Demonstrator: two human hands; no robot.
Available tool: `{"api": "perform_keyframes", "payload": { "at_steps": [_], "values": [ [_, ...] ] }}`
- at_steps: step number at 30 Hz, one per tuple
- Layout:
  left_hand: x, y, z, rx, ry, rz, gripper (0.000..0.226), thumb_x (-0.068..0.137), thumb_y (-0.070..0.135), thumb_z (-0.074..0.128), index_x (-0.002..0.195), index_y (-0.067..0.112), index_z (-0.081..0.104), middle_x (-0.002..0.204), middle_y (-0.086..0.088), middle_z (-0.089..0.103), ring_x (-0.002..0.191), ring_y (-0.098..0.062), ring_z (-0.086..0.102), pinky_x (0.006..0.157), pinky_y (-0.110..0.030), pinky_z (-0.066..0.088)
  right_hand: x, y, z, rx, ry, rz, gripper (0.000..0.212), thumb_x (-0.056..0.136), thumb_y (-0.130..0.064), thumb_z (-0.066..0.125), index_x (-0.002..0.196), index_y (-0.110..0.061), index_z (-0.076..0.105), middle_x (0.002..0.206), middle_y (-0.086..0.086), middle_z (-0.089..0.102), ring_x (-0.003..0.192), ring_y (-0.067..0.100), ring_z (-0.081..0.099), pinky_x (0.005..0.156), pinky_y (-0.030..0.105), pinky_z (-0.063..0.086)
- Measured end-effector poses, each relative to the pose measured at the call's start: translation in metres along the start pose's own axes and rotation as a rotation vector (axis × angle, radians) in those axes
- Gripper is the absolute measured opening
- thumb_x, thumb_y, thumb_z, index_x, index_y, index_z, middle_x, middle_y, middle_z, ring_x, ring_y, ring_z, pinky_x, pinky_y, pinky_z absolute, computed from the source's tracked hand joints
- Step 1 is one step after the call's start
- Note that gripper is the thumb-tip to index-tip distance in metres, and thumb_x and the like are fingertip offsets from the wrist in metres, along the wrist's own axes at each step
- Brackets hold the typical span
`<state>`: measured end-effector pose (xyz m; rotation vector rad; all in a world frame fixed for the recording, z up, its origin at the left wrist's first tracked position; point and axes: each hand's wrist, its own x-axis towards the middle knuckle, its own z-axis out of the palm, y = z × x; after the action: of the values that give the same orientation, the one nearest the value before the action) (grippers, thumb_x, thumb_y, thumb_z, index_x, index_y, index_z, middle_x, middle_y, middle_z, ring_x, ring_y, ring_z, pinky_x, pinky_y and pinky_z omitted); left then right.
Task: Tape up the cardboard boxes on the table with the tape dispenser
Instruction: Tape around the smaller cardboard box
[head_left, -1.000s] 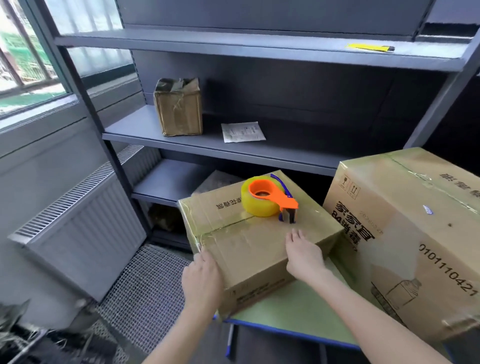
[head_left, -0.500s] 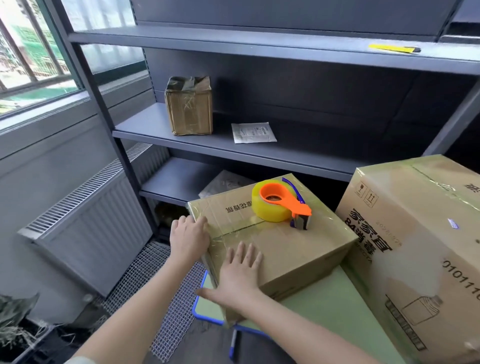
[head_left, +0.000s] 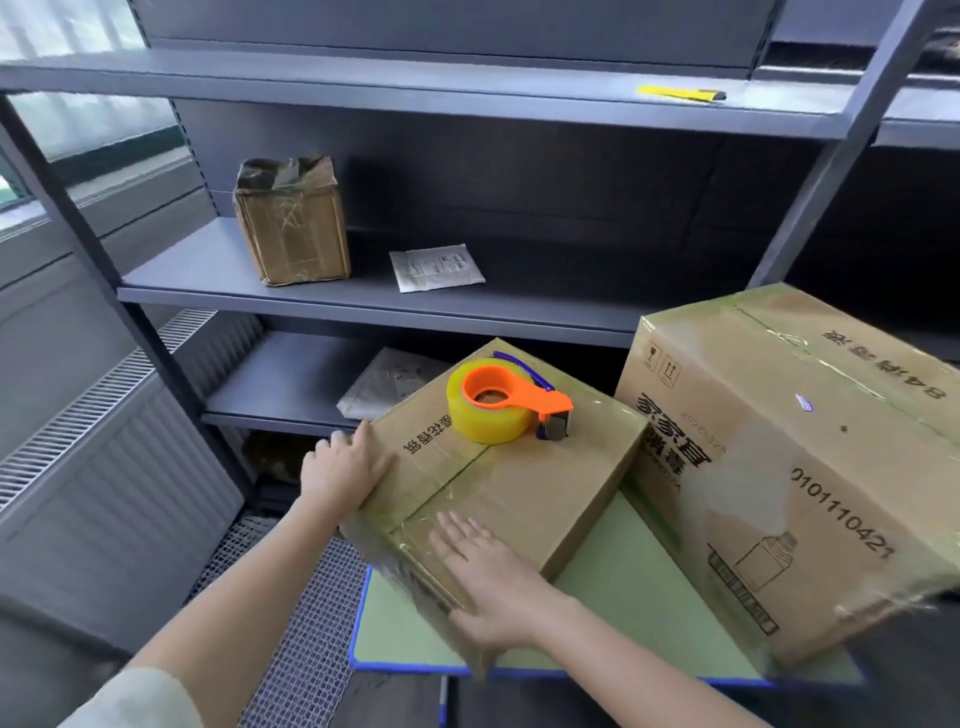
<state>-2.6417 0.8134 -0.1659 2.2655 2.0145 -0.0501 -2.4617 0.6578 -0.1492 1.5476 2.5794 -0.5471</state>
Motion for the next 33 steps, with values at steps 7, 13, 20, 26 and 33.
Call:
{"api": "perform_keyframes", "payload": {
  "at_steps": [7, 13, 20, 26, 33],
  "values": [
    [-0.050, 0.019, 0.015, -0.042, 0.123, -0.186, 0.070, 0.088, 0.056, 0.050, 0.135, 0.004, 0.043, 0.110, -0.022, 0.057, 0.096, -0.038, 0.058, 0.081, -0.042, 0.047, -0.027, 0.038, -0.019, 0.056, -0.086, 0.010, 0.087, 0.082, 0.003, 0.049, 0.152, -0.017, 0.003, 0.159, -0.001, -0.008, 0.145, 0.011, -0.007, 0.110, 0.018, -0.012],
    [-0.080, 0.055, 0.012, 0.018, 0.142, -0.215, 0.069, 0.090, 0.058, 0.045, 0.131, 0.003, 0.044, 0.109, -0.013, 0.060, 0.095, -0.030, 0.061, 0.073, -0.034, 0.046, -0.042, 0.073, -0.033, 0.144, -0.060, 0.109, 0.076, 0.083, -0.001, 0.049, 0.150, -0.029, 0.025, 0.157, -0.017, 0.012, 0.144, 0.004, 0.008, 0.116, 0.020, 0.006],
    [-0.058, 0.068, -0.014, 0.053, 0.195, 0.067, 0.043, 0.058, 0.028, 0.083, 0.088, 0.004, 0.065, 0.099, -0.017, 0.063, 0.094, -0.033, 0.061, 0.078, -0.036, 0.049, -0.028, 0.072, -0.039, 0.160, 0.000, 0.128, 0.055, 0.092, -0.046, 0.052, 0.140, -0.021, 0.045, 0.147, -0.010, 0.037, 0.135, 0.009, 0.029, 0.110, 0.034, 0.030],
    [-0.018, 0.120, -0.025, -0.106, 0.246, 0.244, 0.062, 0.094, 0.040, 0.048, 0.144, 0.012, 0.026, 0.148, -0.006, 0.034, 0.137, -0.024, 0.026, 0.113, -0.032, 0.017, -0.023, 0.077, -0.037, 0.198, 0.110, 0.131, 0.038, 0.097, -0.024, 0.046, 0.133, -0.019, 0.054, 0.139, -0.005, 0.049, 0.129, 0.012, 0.039, 0.107, 0.034, 0.035],
    [0.034, 0.158, -0.033, -0.091, 0.132, 0.124, 0.049, 0.093, 0.043, 0.051, 0.128, 0.010, 0.042, 0.129, -0.010, 0.054, 0.124, -0.029, 0.045, 0.113, -0.039, 0.021, -0.027, 0.090, -0.023, 0.362, 0.238, 0.142, 0.035, 0.096, -0.015, 0.045, 0.126, -0.020, 0.061, 0.133, -0.013, 0.055, 0.123, 0.004, 0.044, 0.105, 0.015, 0.029]
  ]
}}
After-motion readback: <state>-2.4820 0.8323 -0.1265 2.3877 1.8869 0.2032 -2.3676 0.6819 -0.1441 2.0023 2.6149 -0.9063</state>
